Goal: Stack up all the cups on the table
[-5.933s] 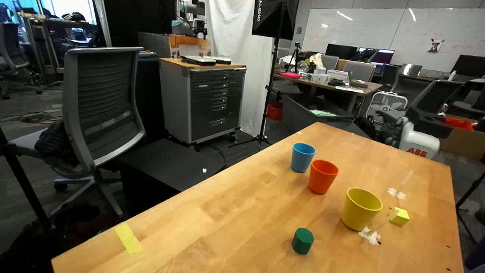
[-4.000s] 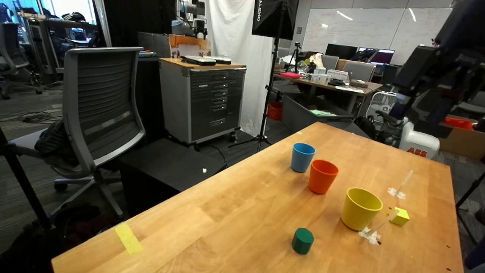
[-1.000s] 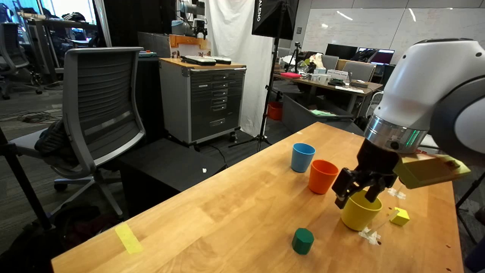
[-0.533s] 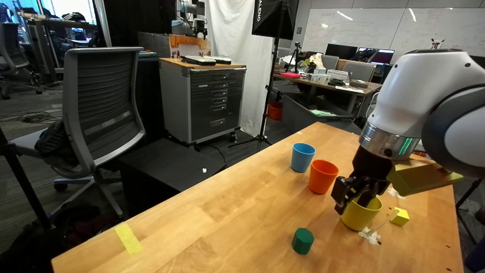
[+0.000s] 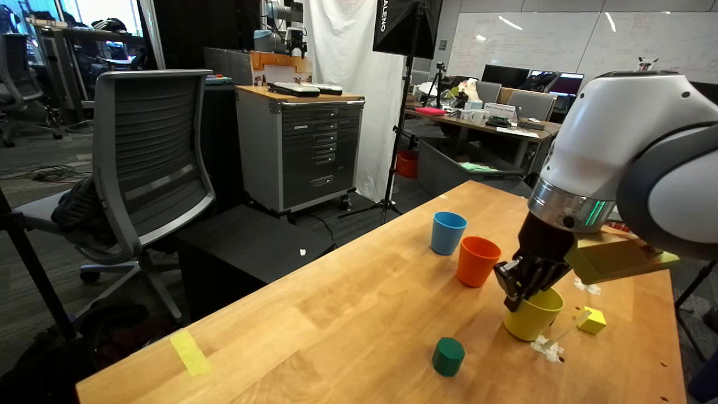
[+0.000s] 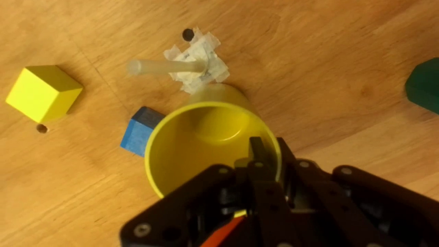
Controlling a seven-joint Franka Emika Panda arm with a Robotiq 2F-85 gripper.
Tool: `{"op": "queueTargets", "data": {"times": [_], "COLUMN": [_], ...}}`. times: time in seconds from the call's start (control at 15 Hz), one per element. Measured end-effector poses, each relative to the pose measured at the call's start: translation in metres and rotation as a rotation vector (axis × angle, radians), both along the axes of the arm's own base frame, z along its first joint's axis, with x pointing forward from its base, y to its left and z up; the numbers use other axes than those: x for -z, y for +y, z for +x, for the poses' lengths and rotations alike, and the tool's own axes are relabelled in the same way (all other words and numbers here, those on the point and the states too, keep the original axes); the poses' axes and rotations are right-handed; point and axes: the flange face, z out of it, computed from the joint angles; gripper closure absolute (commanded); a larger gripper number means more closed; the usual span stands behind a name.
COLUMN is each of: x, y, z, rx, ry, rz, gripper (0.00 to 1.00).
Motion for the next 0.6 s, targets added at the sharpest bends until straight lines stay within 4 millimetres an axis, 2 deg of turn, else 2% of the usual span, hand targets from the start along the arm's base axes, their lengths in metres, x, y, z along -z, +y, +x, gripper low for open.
{"op": "queueTargets", "data": {"times": [0.4, 0.6], "x": [-0.004, -0.013], "y": [-0.006, -0.009], "z": [0.005, 0.015], "rx": [0.043, 0.066], "ry": [-0.007, -0.009], "rz": [-0.013, -0.017], "gripper": [0.99, 0.99]}}
